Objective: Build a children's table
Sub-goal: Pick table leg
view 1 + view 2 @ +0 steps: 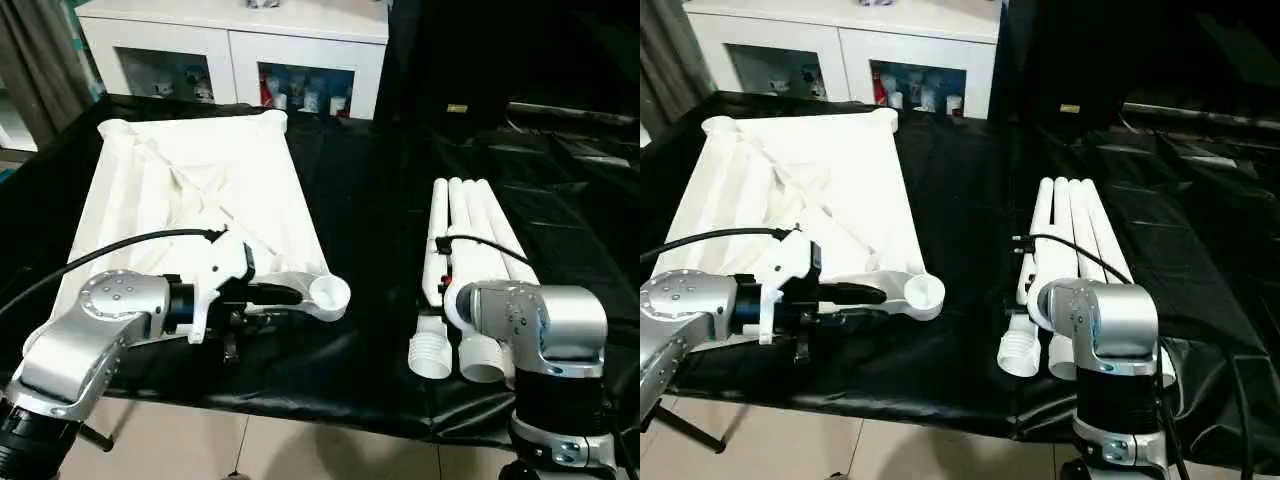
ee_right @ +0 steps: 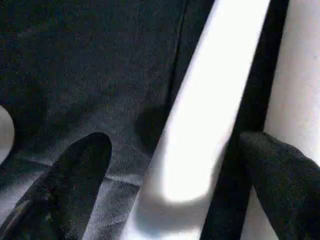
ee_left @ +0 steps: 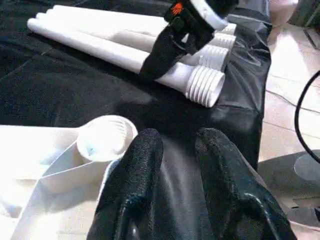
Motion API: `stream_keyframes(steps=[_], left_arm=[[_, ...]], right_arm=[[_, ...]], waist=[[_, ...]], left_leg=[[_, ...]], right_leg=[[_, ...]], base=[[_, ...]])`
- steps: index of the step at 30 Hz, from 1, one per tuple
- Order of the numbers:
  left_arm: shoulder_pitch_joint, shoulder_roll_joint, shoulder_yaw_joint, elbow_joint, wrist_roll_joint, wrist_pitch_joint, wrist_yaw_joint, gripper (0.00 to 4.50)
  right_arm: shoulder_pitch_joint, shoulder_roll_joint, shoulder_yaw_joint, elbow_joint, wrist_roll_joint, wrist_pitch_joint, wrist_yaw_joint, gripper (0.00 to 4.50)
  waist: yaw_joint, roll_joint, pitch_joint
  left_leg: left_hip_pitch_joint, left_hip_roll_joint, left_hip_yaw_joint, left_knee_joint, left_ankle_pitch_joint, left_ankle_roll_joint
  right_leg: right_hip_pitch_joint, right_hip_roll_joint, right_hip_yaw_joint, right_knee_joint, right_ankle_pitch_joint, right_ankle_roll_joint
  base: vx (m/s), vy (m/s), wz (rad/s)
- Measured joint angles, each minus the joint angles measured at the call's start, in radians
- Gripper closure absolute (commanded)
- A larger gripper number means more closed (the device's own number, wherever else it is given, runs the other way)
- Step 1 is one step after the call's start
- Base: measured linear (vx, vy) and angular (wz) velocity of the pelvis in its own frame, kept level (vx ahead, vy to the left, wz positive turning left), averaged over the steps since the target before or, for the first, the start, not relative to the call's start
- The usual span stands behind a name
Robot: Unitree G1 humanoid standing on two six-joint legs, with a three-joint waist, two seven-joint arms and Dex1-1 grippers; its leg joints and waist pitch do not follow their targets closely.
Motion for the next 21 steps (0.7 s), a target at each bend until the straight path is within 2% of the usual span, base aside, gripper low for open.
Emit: stream_keyframes(steps=[4, 5, 7, 13, 14, 18, 21], left_arm=[[0.000, 0.000, -0.012, -0.003, 0.000, 0.007, -0.001, 3.04], [0.000, 0.000, -0.018, -0.004, 0.000, 0.009, -0.001, 3.04], [0.000, 0.000, -0.023, -0.010, 0.000, 0.017, -0.001, 3.04], [-0.002, 0.000, -0.040, -0.011, 0.003, 0.020, -0.001, 3.04], [-0.003, 0.000, -0.041, -0.011, 0.007, 0.019, -0.001, 2.76], [-0.003, 0.001, -0.056, -0.011, 0.024, 0.016, 0.000, 2.64], [-0.003, 0.004, -0.057, -0.012, 0.028, 0.015, 0.001, 2.25]], right_arm=[[0.006, 0.005, 0.009, 0.019, 0.000, 0.010, 0.000, 0.04], [0.006, 0.011, 0.004, 0.024, 0.000, 0.010, 0.000, 0.30], [0.007, 0.015, 0.000, 0.042, 0.000, 0.006, -0.001, 0.30], [0.007, 0.016, -0.002, 0.073, 0.000, -0.018, -0.002, 0.83], [0.007, 0.021, -0.009, 0.083, 0.000, -0.022, -0.005, 1.06], [-0.003, 0.033, -0.035, 0.109, 0.000, -0.039, -0.014, 1.25], [-0.003, 0.038, -0.046, 0.120, 0.000, -0.052, -0.022, 1.60]], waist=[[0.001, 0.000, 0.000], [0.001, 0.000, 0.000], [0.001, 0.000, 0.000], [0.001, -0.003, -0.001], [0.001, -0.003, -0.001], [0.001, -0.007, -0.002], [0.001, -0.009, -0.004]], left_leg=[[0.000, 0.000, 0.000, 0.000, 0.000, 0.000], [0.000, 0.000, 0.000, 0.000, 0.000, 0.000], [0.000, 0.000, 0.000, 0.000, 0.000, 0.000], [0.000, 0.000, 0.000, 0.000, 0.000, 0.000], [0.000, 0.000, 0.000, 0.000, 0.000, 0.000], [0.000, 0.000, 0.000, 0.000, 0.000, -0.001], [0.000, 0.000, 0.000, 0.000, 0.001, -0.001]], right_leg=[[0.000, 0.000, 0.000, 0.000, 0.000, 0.000], [0.000, 0.000, 0.000, 0.000, 0.000, 0.000], [0.000, 0.000, 0.000, 0.000, 0.000, 0.000], [0.000, 0.000, 0.000, 0.000, 0.000, 0.000], [0.000, 0.000, 0.000, 0.000, 0.000, 0.000], [0.000, 0.000, 0.000, 0.000, 0.000, 0.000], [0.000, 0.000, 0.000, 0.000, 0.001, 0.000]], base=[[0.000, 0.000, 0.00], [0.000, 0.000, 0.00], [0.000, 0.000, 0.00], [0.000, 0.000, 0.00], [0.000, 0.000, 0.00], [0.000, 0.000, 0.00], [0.000, 0.000, 0.00]])
